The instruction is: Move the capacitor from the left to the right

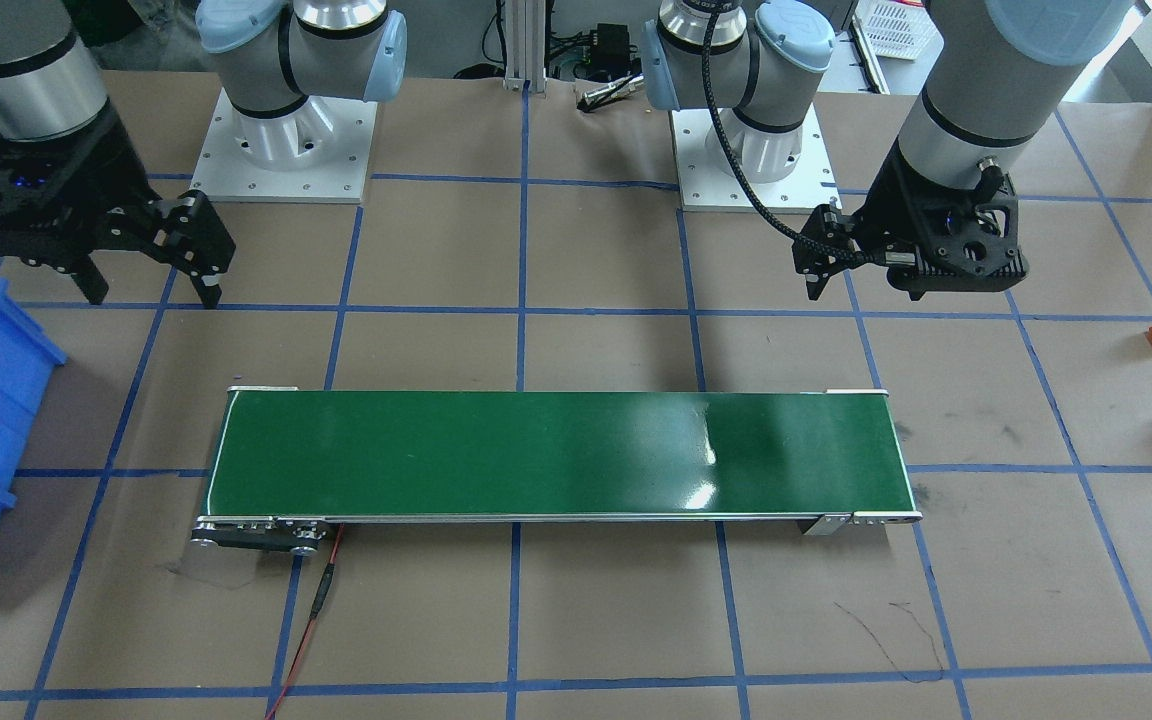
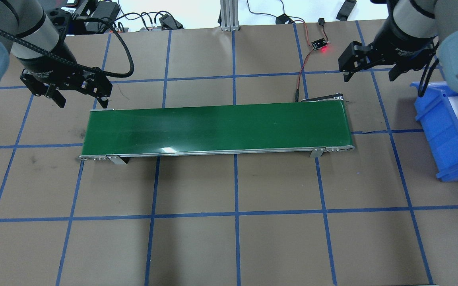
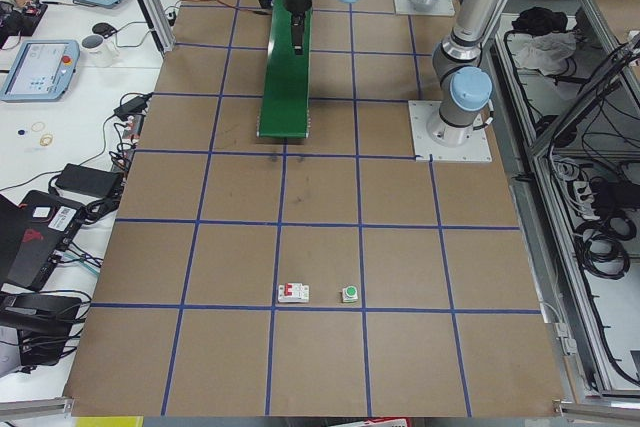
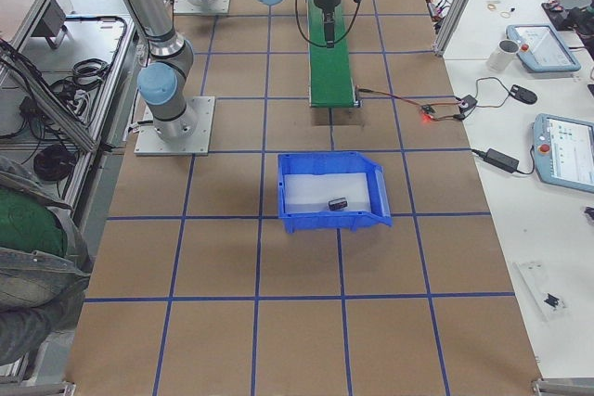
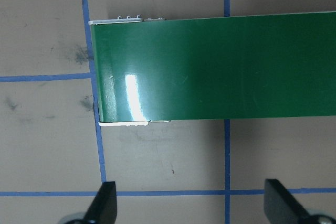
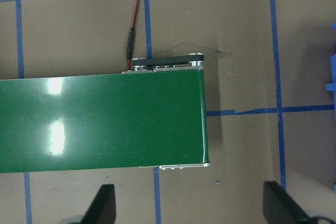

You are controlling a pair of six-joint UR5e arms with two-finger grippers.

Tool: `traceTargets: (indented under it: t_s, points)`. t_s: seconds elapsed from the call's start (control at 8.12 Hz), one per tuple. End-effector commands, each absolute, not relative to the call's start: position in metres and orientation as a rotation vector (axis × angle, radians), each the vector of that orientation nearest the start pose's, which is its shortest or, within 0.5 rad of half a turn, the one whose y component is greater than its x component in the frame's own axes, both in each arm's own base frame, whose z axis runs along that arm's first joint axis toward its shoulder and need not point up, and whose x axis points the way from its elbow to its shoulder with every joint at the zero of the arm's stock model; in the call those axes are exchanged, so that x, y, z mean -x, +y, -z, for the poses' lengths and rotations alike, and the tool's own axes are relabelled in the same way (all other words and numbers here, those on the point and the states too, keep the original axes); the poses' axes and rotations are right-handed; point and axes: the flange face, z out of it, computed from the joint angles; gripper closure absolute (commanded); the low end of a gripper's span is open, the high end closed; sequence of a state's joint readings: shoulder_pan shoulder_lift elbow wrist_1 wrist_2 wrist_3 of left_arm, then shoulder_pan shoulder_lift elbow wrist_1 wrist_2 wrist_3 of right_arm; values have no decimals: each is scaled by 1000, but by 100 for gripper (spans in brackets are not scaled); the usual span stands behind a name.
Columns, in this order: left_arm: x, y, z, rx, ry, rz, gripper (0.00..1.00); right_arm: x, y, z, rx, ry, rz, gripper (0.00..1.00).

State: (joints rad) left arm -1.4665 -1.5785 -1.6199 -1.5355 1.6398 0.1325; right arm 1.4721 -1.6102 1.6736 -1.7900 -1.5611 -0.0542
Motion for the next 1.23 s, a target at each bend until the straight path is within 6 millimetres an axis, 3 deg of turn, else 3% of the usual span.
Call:
traceTargets:
  t_s: [0.0, 1.11]
  points:
    - [75, -503, -464, -44, 3076, -45, 0, -130, -490, -477, -97, 3120, 235, 0]
    - [75, -503, -464, -44, 3076, -45, 0, -130, -492, -472, -79, 3164, 225, 0]
